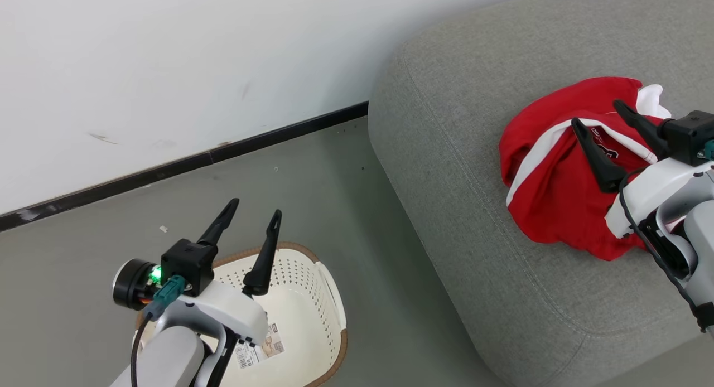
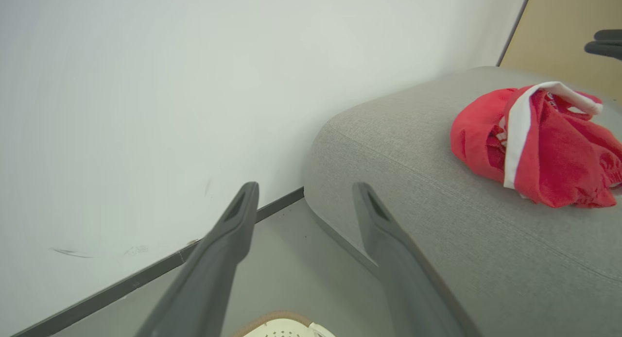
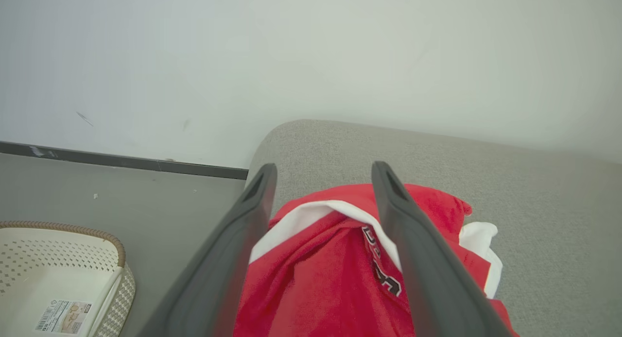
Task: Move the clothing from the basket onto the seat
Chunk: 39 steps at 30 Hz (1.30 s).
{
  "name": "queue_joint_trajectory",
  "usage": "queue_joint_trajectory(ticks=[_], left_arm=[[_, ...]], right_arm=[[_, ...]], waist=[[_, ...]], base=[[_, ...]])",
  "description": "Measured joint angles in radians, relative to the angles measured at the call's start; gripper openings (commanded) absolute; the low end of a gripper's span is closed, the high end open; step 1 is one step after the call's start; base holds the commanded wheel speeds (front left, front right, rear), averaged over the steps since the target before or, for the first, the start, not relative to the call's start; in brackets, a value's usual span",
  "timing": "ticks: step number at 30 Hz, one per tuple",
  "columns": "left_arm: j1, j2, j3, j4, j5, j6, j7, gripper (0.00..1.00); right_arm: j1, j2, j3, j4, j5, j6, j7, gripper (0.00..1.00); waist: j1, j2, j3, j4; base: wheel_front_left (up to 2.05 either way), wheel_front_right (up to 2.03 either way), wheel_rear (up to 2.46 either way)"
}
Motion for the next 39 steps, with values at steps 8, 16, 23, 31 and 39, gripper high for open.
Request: queue_joint_trajectory(ticks=[8,16,23,31,39], left_arm=[[0.068,0.015,0.095,0.006,-0.024,0.076,-0.038,1.00],[0.120,0.043,0.144,0.014,-0.025,0.116,-0.039,1.00],[0.172,0.058,0.174,0.024,-0.030,0.147,-0.047,1.00],[0.214,0.064,0.192,0.037,-0.032,0.168,-0.048,1.00],[0.243,0.063,0.190,0.044,-0.024,0.183,-0.050,1.00]], right_arm=[[0.051,0.070,-0.077,-0.032,-0.078,0.000,-0.009,1.00],[0.126,0.149,-0.160,-0.087,-0.141,0.000,-0.010,1.00],[0.229,0.205,-0.211,-0.118,-0.200,0.000,-0.010,1.00],[0.335,0.264,-0.269,-0.166,-0.254,0.000,-0.010,1.00],[0.444,0.317,-0.325,-0.213,-0.289,0.000,-0.010,1.00]], waist=[[0.0000,0.0000,-0.041,0.054],[0.0000,0.0000,-0.081,0.106],[0.0000,0.0000,-0.116,0.150],[0.0000,0.0000,-0.155,0.194],[0.0000,0.0000,-0.190,0.227]], base=[[0.00,0.00,0.00],[0.00,0.00,0.00],[0.00,0.00,0.00],[0.00,0.00,0.00],[0.00,0.00,0.00]])
